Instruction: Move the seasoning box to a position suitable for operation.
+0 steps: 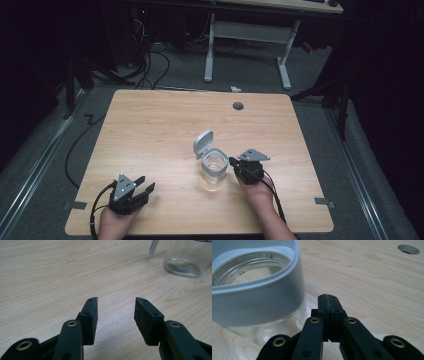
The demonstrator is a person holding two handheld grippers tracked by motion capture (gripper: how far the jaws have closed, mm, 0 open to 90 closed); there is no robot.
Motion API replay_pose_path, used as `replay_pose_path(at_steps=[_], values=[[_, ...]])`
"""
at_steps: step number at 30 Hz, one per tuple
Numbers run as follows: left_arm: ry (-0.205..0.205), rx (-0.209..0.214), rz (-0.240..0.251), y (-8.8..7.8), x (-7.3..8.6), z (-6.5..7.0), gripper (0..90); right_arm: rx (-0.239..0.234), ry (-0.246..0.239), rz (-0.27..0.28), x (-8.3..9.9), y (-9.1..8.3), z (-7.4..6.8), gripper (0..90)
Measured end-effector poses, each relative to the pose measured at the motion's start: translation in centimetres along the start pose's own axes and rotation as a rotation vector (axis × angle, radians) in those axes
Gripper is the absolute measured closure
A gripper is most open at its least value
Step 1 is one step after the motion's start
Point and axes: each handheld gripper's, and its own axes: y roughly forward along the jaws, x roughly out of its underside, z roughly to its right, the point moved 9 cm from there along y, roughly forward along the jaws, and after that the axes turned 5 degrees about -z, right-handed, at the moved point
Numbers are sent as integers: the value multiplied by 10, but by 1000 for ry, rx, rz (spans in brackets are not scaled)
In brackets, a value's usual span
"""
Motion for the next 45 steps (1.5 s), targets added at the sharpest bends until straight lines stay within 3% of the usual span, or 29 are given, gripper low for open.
replay_pose_path(at_steps=[13,25,36,40,45], values=[[-3,12,-6,1,2,4,540,-30,-25,8,4,-7,-18,899],[-5,26,-3,1,3,9,535,-106,-58,25,10,-10,-56,893],[6,52,-19,1,10,25,533,-104,-18,39,22,-21,-40,897],[23,62,-31,3,16,33,537,-123,-34,34,21,-15,-48,897],[22,60,-35,3,17,31,534,-137,-54,24,20,-8,-56,897]])
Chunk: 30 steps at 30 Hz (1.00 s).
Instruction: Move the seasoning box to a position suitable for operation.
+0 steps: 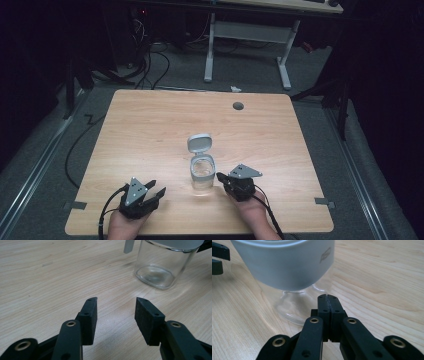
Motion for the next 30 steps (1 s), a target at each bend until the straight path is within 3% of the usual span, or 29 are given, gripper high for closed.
replay_pose_path(at_steps=[9,18,21,25,26,27,30], values=[[-15,6,5,-1,-2,-1,543,-14,-4,-3,-1,1,-9,898],[4,32,-23,3,7,11,550,-22,5,7,4,-3,-12,896],[2,55,-24,4,9,20,562,-16,10,7,7,-5,-8,896],[-30,124,-48,7,15,44,630,-11,17,14,10,-11,-4,896],[-26,117,-65,11,19,50,672,-8,17,16,10,-11,-4,896],[-13,108,-75,14,21,56,778,1,13,18,12,-13,-1,894],[23,133,-71,23,27,80,831,4,24,17,13,-14,1,894]])
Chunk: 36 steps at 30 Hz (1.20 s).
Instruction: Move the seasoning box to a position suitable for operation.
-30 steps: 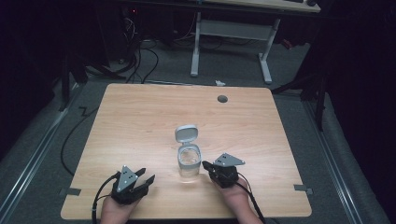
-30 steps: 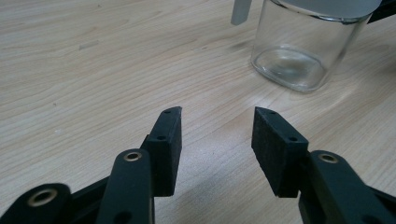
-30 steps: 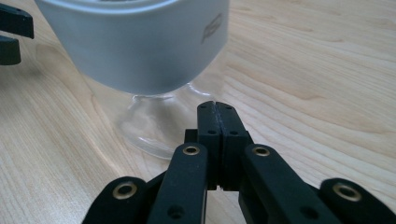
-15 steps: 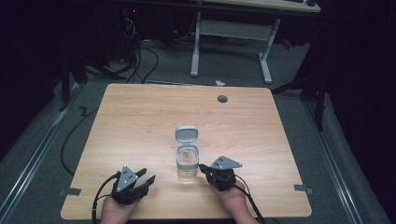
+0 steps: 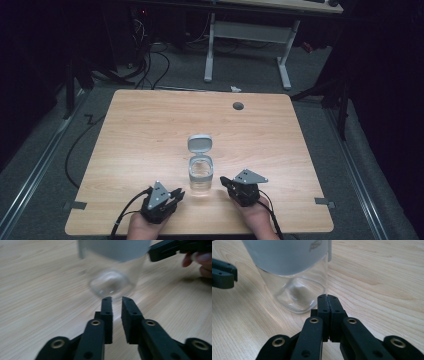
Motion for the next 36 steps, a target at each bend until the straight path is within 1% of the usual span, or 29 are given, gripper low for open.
replay_pose_path(at_steps=[1,4,7,9,11,13,14,16,17,19,20,21,23,25,27,28,30,32,33,34,36], values=[[3,8,1,4,1,6,853,3,4,4,1,-2,2,894],[-23,31,-4,14,4,17,883,8,13,18,0,-6,6,895],[-34,35,-11,23,4,23,882,22,25,18,-3,-5,11,895],[-25,28,-9,28,3,25,882,38,30,10,-6,-1,17,898],[-22,12,-2,33,0,24,890,44,52,7,-10,3,22,899],[-22,-5,8,35,-2,19,898,52,51,10,-15,6,24,899],[-27,-6,12,35,-3,17,900,52,47,13,-18,7,25,898],[-20,-18,17,36,-4,13,900,57,44,20,-24,9,26,898],[-22,-21,20,36,-5,12,900,58,42,26,-27,9,27,897],[-33,-17,19,35,-6,9,900,63,45,35,-32,11,28,896],[-31,-15,18,35,-6,8,897,64,46,35,-33,12,29,897],[-29,-15,13,36,-3,7,892,66,58,32,-37,16,32,898],[-33,-13,11,36,-2,7,891,64,57,32,-39,18,33,898],[-37,-7,13,36,1,7,889,59,67,39,-44,21,35,899],[-40,-3,20,36,2,7,886,58,62,41,-52,25,37,899],[-40,-3,20,36,2,7,886,58,62,41,-52,25,37,899],[-40,1,22,36,1,7,886,54,68,46,-58,27,39,899],[-43,2,21,36,3,7,886,54,57,46,-64,29,39,899],[-40,4,22,36,4,8,886,49,58,56,-72,30,39,899],[-40,4,22,36,4,8,886,49,58,56,-72,30,39,899],[-48,5,21,36,3,8,887,52,53,64,-79,30,40,899]])
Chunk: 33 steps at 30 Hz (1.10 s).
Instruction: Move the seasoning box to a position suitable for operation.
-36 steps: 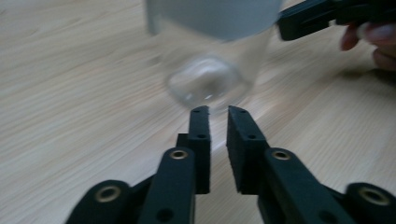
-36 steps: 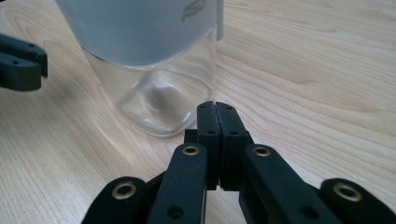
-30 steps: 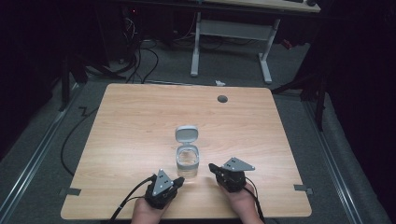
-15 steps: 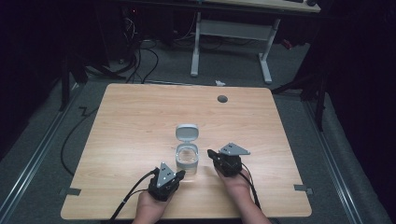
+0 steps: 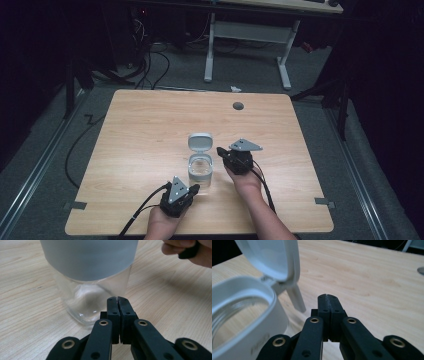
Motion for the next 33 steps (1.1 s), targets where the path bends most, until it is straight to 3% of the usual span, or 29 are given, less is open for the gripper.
replay_pose_path(at_steps=[8,14,26,33], values=[[-18,-2,4,0,-2,-2,889,0,-18,45,-34,0,-2,899],[-25,-3,0,1,-2,-3,889,-9,-29,71,-49,-4,-8,899],[-25,0,2,1,-2,-3,889,-20,-67,83,-50,-14,-19,899],[-25,3,4,0,-2,-3,889,-40,-82,90,-39,-23,-32,898]])
